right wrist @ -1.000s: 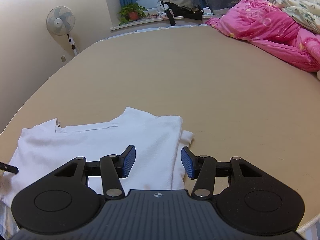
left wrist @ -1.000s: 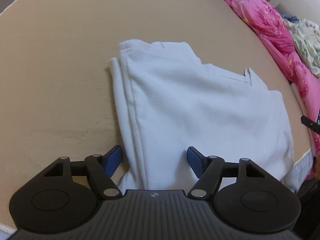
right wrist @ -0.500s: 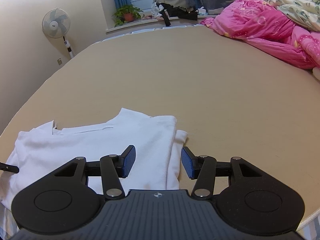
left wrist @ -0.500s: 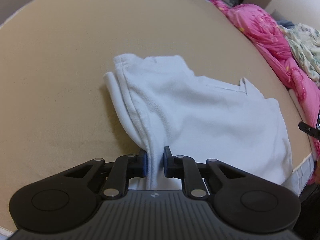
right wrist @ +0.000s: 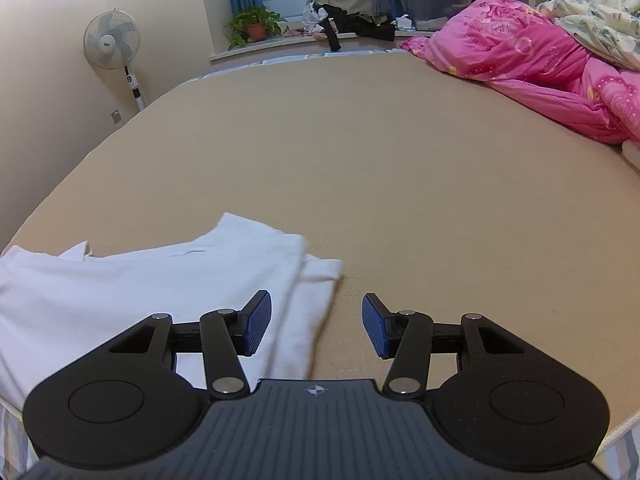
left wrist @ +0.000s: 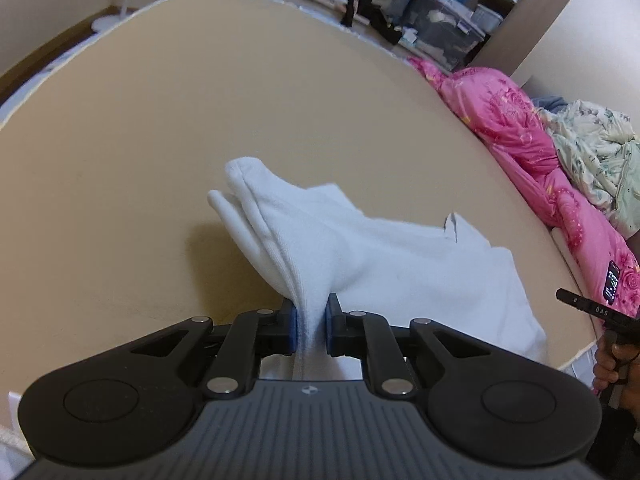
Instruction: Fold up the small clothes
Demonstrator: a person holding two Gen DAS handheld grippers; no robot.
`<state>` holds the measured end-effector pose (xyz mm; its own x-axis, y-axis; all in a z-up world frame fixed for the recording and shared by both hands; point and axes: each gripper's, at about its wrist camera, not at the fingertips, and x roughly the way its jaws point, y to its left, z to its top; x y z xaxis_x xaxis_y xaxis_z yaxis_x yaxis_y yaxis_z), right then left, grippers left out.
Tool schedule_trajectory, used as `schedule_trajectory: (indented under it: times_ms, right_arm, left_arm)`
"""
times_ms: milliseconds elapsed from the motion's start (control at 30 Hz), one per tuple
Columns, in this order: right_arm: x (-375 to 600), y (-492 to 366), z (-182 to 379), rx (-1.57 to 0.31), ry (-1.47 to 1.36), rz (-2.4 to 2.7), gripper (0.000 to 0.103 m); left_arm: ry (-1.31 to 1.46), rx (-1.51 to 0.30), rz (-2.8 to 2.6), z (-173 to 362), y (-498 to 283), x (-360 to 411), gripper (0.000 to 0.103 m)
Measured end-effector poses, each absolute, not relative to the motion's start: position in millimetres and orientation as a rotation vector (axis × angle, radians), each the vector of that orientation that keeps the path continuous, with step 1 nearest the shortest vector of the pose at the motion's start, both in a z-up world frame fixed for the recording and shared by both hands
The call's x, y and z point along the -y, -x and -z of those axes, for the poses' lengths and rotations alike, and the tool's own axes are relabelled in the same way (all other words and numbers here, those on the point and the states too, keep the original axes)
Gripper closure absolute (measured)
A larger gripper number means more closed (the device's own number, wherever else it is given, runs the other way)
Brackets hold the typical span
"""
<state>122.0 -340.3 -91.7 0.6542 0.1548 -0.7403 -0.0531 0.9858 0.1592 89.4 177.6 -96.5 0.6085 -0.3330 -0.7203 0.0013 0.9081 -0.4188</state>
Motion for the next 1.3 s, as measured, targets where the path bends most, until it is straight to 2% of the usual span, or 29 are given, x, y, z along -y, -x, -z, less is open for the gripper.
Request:
schedule_trajectory:
  times_ms: [133,167,200,267,300,367,433,500,600,900,1133,1233,1267,1300]
  right_arm:
    - [343.1,-123.5,92.1,-0.849,-0.129,-0.113,0.051]
    - [343.4,-124.3,92.2,-0.849,-0.131,-0.113,0.051]
    - [343.2,-124.9,92.4,-0.849,-0.133,-0.113,0.051]
    - [341.5,-125.6,92.4,-0.85,-0.131,-0.118,0.051]
    - [341.9,-125.9,92.2,-0.85,-0.129,-0.124,0.051]
    - [338.3,-123.8,92.1,-0.847,-0.123,-0.132,0.051]
    - [337.9,-123.9,92.1,-0.848,-0.119,-0.136,0.051]
    - [338.7,-124.5,91.3,-0.848,-0.122,-0.136,0.051]
    - [342.2,-124.6,89.9,-0.842,-0.131,-0.137,0.051]
    - [359.6,-126.5,76.0,-0.796,-0.191,-0.141,0.05]
    - [380.7,-126.9,69.1,-0.769,-0.259,-0.119,0.05]
    - [386.8,-127.8,68.6,-0.766,-0.274,-0.111,0.05]
    - [388.8,-128.2,68.8,-0.767,-0.282,-0.108,0.05]
    - [390.9,-128.5,69.1,-0.768,-0.292,-0.103,0.051]
  left_arm:
    - [0.375,-1.005,0.184,115.8,-99.2,-169.2,0.083]
    - [0.352,-1.023,0.173,119.0,-101.8,-166.9,0.075]
    - [0.345,-1.037,0.159,121.7,-104.4,-167.2,0.063]
    - [0.397,-1.064,0.134,128.0,-109.7,-174.4,0.055]
    - [0.427,-1.08,0.127,131.4,-111.5,-177.6,0.054]
    - [0.465,-1.107,0.115,137.6,-113.3,-179.5,0.053]
    - [0.443,-1.104,0.118,137.6,-114.8,-177.1,0.057]
    - [0.432,-1.097,0.151,137.8,-116.1,-175.7,0.085]
    - [0.356,-1.066,0.156,133.2,-112.1,-166.3,0.087]
    - [0.44,-0.948,0.258,81.7,-103.9,-120.5,0.089]
    - [0.45,-0.908,0.419,36.3,-145.0,29.8,0.088]
    - [0.427,-0.951,0.445,38.3,-160.6,102.9,0.076]
    - [0.451,-0.981,0.481,40.9,-166.5,121.3,0.067]
    - [0.484,-0.982,0.527,43.1,-168.4,128.7,0.066]
